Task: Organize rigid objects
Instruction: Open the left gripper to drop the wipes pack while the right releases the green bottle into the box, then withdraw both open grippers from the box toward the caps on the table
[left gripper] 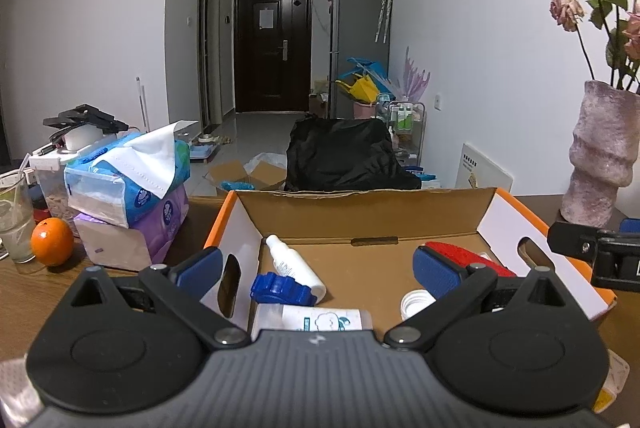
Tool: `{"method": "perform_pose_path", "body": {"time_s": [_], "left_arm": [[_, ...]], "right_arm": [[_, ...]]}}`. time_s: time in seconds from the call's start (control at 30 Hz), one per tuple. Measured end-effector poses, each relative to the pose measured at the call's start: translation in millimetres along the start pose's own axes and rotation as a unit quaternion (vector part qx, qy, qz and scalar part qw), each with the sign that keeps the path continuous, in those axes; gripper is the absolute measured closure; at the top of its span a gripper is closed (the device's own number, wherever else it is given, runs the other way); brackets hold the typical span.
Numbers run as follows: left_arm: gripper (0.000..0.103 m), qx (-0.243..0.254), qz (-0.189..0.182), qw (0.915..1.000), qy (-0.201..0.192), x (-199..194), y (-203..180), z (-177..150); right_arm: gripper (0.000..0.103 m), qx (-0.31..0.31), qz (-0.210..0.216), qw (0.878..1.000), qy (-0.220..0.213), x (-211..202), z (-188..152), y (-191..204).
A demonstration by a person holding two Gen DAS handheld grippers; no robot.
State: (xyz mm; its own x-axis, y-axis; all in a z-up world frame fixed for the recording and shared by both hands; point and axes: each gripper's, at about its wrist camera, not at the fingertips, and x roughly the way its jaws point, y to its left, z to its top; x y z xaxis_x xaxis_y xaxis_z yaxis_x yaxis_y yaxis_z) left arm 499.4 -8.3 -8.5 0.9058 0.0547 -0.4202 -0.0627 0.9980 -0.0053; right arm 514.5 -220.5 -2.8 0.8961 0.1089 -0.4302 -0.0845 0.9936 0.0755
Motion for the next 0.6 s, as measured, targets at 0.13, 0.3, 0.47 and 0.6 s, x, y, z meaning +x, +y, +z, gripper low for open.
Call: {"method": "perform_pose_path", "body": {"time_s": [0.13, 0.3, 0.47, 0.6], "left_arm": [[0.000, 0.003, 0.000, 1.0000, 0.000, -7.7, 0.5, -3.8], [0.000, 0.006, 0.002, 1.0000, 0.000, -20.6, 0.9, -10.5], [0.000, 0.007, 0.003, 1.0000, 0.001, -32.4, 2.5, -17.2], [0.000, 0.007, 0.003, 1.0000, 0.004, -40.7, 3.0, -22.4]], "right_arm": [[0.000, -0.007, 0.001, 1.000, -0.005, -13.0, -4.6, 0.9], [0.000, -0.016, -0.001, 1.000, -0.004, -26.0, -13.7, -0.2], [0.000, -0.018, -0.003, 1.000, -0.005, -41.5, -22.3, -2.3], [0.000, -0.020, -0.004, 1.000, -0.005, -53.0, -28.4, -3.6]]}}
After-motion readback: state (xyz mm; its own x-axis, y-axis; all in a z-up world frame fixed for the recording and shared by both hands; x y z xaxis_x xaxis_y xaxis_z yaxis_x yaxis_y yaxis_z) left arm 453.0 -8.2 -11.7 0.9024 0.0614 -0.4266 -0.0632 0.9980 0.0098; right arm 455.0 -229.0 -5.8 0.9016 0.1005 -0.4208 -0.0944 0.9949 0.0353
